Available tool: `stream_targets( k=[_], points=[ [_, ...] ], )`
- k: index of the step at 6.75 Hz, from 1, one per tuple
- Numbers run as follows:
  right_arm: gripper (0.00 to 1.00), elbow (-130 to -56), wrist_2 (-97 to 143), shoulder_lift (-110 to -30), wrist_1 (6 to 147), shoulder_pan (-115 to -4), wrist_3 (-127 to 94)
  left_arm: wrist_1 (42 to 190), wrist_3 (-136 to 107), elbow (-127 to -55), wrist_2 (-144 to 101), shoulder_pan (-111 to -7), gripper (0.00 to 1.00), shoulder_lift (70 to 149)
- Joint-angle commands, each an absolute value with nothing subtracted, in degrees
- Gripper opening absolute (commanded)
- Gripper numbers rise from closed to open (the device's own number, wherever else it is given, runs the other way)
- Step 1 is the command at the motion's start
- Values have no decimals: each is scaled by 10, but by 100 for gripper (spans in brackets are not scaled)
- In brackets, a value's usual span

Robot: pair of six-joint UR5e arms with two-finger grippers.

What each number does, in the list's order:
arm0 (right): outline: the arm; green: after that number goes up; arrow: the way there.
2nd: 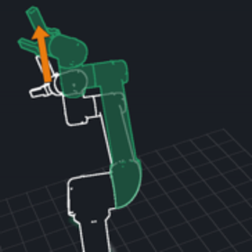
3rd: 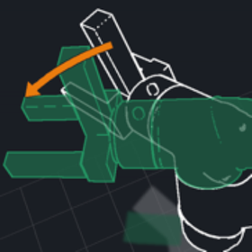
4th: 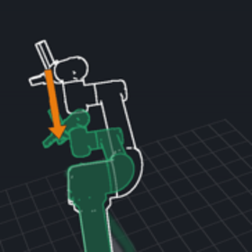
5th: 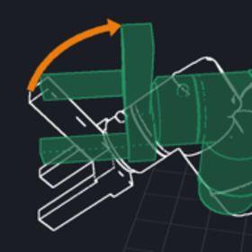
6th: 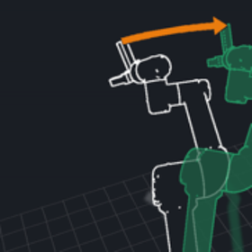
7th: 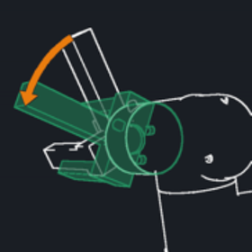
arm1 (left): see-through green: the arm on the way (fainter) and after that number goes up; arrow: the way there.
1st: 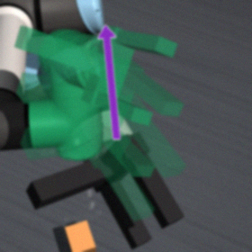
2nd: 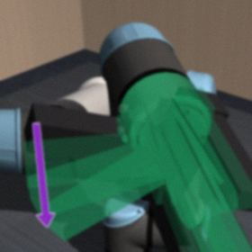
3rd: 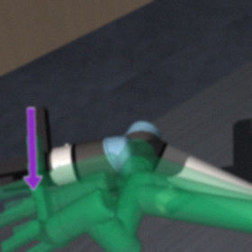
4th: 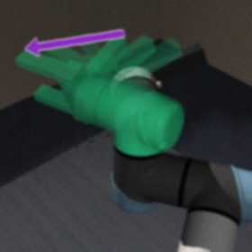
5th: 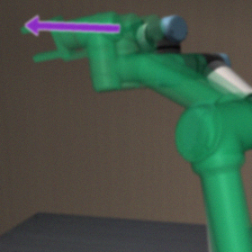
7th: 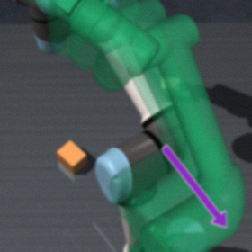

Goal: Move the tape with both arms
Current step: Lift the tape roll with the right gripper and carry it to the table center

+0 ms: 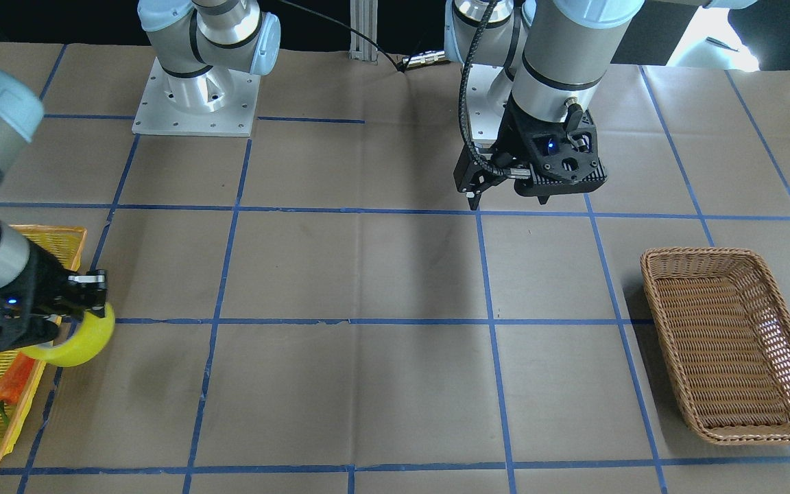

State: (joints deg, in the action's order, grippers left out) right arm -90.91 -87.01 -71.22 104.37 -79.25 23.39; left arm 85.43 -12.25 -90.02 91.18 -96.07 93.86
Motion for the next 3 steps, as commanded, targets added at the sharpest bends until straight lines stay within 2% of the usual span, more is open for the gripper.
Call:
stream_targets(
  k=[1, 3],
  points=[
    [4, -937, -824, -715, 1041, -913, 49, 854, -122, -901, 912, -961, 100, 939],
    [4, -953, -779, -707, 1094, -1041, -139, 854, -122, -901, 912, -961, 100, 939]
  ],
)
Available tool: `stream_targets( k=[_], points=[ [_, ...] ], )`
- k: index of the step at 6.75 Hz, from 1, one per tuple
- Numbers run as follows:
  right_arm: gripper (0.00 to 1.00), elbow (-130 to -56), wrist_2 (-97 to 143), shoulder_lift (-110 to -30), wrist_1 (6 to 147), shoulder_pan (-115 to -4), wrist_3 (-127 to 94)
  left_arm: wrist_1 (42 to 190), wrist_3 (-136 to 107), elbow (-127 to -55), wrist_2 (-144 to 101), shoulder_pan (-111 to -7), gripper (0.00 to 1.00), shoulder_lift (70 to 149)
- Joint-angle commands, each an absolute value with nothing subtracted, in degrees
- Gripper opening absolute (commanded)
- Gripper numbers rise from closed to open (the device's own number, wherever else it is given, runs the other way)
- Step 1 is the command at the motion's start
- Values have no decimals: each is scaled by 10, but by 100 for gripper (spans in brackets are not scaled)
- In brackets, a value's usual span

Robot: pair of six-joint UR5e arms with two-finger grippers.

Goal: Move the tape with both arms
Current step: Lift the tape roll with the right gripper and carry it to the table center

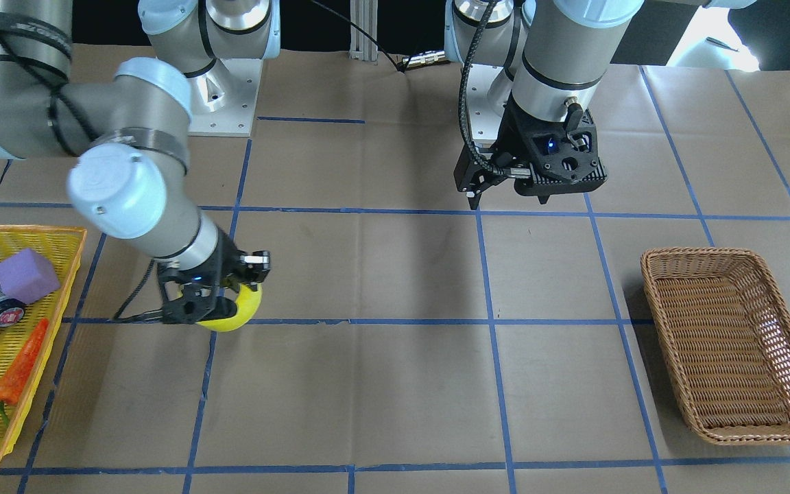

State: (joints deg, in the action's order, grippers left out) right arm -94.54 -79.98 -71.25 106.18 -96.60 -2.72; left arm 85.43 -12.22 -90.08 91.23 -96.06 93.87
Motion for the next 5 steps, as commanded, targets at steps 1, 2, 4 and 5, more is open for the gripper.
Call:
stream_targets(
  k=[1, 2, 4, 5],
  points=[
    [6, -954, -754, -698, 1103, -1082, -168, 854, -122, -905, 914, -962, 100, 939],
    [12, -961, -711, -684, 1100, -1094, -189, 854, -122, -910, 912, -962, 100, 939],
    [99, -958, -714, -683, 1096, -1085, -188, 854, -85, -917, 912, -960, 100, 939],
    [100, -940, -761, -688, 1093, -1052, -173, 854, -72, -918, 911, -957, 100, 939]
  ],
)
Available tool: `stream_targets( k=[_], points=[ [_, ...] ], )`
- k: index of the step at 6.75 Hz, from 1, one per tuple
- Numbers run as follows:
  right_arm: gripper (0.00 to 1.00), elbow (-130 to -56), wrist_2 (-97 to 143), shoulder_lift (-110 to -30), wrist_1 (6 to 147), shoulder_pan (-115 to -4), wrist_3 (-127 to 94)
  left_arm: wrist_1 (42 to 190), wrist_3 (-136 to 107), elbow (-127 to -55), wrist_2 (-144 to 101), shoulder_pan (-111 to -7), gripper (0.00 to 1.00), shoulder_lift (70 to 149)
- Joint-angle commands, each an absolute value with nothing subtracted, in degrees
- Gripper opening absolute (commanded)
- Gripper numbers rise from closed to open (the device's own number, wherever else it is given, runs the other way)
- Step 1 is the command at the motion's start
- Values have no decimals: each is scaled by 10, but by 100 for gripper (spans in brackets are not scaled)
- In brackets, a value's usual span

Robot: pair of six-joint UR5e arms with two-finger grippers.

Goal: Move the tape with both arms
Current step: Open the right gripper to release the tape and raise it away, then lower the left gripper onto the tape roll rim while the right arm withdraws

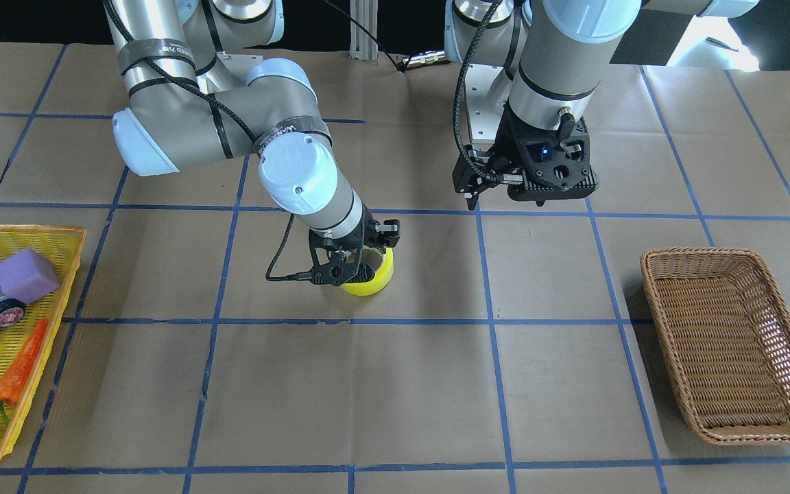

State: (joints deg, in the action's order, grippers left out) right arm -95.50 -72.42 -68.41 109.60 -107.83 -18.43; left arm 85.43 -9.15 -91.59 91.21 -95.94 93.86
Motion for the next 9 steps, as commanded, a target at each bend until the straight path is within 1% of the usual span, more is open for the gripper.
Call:
stream_targets(
  k=[1, 2, 3, 4, 5, 7, 8, 9],
  points=[
    [100, -922, -769, -705, 1085, -1006, -144, 856, -76, -926, 906, -956, 100, 940],
    [100, -911, -802, -738, 1084, -960, -99, 854, -102, -949, 881, -961, 100, 950],
    [100, -915, -822, -771, 1078, -919, -67, 850, -132, -973, 845, -963, 100, 960],
    [100, -912, -825, -806, 1032, -896, -62, 831, -148, -993, 821, -966, 100, 963],
    [100, -916, -840, -836, 1022, -874, -36, 792, -152, -1030, 818, -989, 100, 969],
    [100, -919, -853, -853, 998, -871, -13, 661, -185, -1097, 820, -1034, 100, 998],
    [100, -920, -885, -860, 971, -871, -13, 630, -191, -1120, 821, -1034, 95, 1011],
    [100, -920, -895, -862, 957, -871, -13, 575, -195, -1137, 821, -1044, 92, 1039]
  ],
)
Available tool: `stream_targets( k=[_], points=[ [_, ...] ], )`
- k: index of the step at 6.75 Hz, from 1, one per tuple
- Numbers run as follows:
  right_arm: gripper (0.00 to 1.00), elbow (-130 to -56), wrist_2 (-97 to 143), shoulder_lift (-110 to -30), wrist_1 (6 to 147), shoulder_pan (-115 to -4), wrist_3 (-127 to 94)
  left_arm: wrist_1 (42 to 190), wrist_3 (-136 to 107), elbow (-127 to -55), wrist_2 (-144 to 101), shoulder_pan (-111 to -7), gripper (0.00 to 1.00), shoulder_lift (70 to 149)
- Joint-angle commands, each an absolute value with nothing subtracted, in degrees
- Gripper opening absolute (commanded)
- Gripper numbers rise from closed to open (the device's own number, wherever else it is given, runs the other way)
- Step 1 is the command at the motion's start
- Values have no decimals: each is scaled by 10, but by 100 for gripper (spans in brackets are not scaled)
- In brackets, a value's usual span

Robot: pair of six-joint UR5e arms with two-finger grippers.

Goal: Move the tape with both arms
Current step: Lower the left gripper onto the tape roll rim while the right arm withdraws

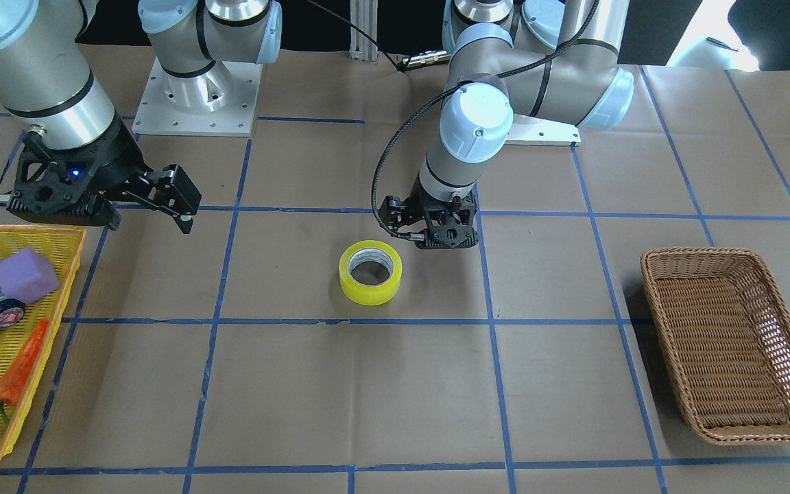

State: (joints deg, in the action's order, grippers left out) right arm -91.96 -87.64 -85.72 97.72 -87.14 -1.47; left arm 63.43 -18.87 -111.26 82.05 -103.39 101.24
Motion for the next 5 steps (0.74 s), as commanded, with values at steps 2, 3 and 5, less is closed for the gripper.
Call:
stream_targets(
  k=[2, 3, 5],
  points=[
    [100, -914, -889, -863, 959, -874, -12, 484, -247, -1140, 857, -1076, 92, 1079],
    [100, -911, -894, -863, 960, -870, -12, 473, -248, -1141, 866, -1078, 85, 1093],
    [100, -907, -887, -863, 961, -872, -14, 462, -246, -1140, 867, -1078, 38, 1103]
  ],
)
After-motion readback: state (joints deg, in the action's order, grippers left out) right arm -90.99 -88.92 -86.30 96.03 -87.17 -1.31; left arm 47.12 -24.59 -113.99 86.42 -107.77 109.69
